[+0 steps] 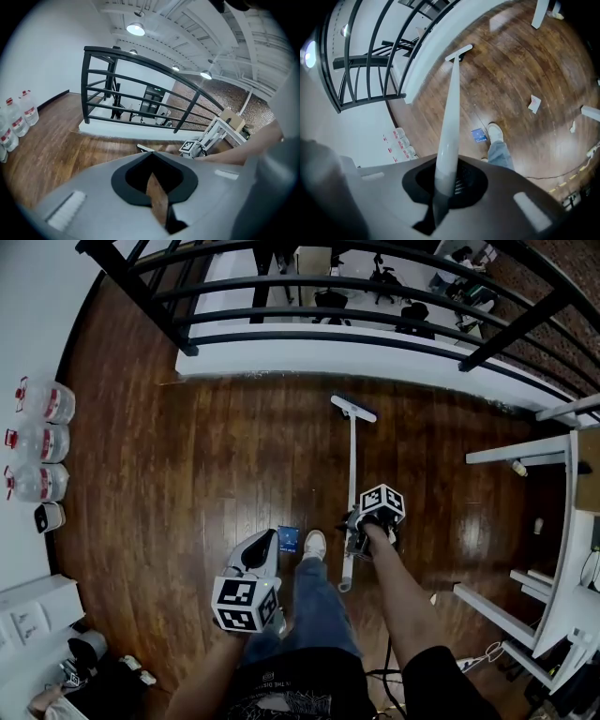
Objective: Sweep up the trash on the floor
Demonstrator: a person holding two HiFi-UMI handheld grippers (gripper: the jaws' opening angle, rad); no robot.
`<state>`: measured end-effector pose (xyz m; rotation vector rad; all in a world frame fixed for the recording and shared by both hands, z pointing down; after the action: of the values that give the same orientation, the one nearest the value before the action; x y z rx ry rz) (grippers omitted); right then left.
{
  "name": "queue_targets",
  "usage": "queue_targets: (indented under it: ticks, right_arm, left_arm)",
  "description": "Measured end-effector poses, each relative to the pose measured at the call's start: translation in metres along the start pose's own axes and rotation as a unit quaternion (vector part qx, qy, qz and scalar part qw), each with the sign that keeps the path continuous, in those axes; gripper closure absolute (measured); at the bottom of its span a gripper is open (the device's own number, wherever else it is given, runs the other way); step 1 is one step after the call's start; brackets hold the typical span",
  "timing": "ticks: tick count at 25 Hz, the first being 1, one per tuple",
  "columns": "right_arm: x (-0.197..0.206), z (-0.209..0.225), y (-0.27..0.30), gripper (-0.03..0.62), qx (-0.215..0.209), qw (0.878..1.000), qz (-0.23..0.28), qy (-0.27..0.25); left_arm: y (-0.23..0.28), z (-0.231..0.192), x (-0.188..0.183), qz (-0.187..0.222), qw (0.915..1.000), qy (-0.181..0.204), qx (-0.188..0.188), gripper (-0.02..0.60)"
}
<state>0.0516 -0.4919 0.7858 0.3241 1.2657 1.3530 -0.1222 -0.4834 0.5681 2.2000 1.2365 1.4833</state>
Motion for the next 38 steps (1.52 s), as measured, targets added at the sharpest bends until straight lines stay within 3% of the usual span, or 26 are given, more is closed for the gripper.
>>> queue_targets:
  ticks: [8,18,32,38]
  right_arm:
    - [0.123,0.017,0.049,0.594,0.011,1.000,-0.028,-0.004]
    - [0.281,0.030,0.093,0.594,-0.007,0.999,-0.047,0.015]
    - [0.428,0.057,0.119,0.594,-0.041,0.996,-0.065,0.037]
    - [0.469,0.078,0.116,0.594,-0.045,0.995,-0.079,0.039]
  left_arm:
    - [-0.065,-0.005,0.042,0.017,0.9996,0.011,0.017,0.577]
    - [-0.146,-0.007,0.096,0.032,0.9985,0.010,0.044,0.577]
    - [-0.198,0.014,0.150,0.032,0.9968,0.002,0.073,0.577]
    - [-0.200,0.033,0.167,0.028,0.9963,-0.002,0.081,0.577]
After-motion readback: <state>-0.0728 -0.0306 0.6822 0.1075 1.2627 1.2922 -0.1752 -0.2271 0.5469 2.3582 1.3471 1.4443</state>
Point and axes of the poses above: the fingertips, and each gripper's own axes: y forward along the fingers, z to its right, x out of its underside, the point moved 2 cm from there along -y, backward along the fingers, and after that the axes turned 12 degrees about x, right-handed, at the moved point
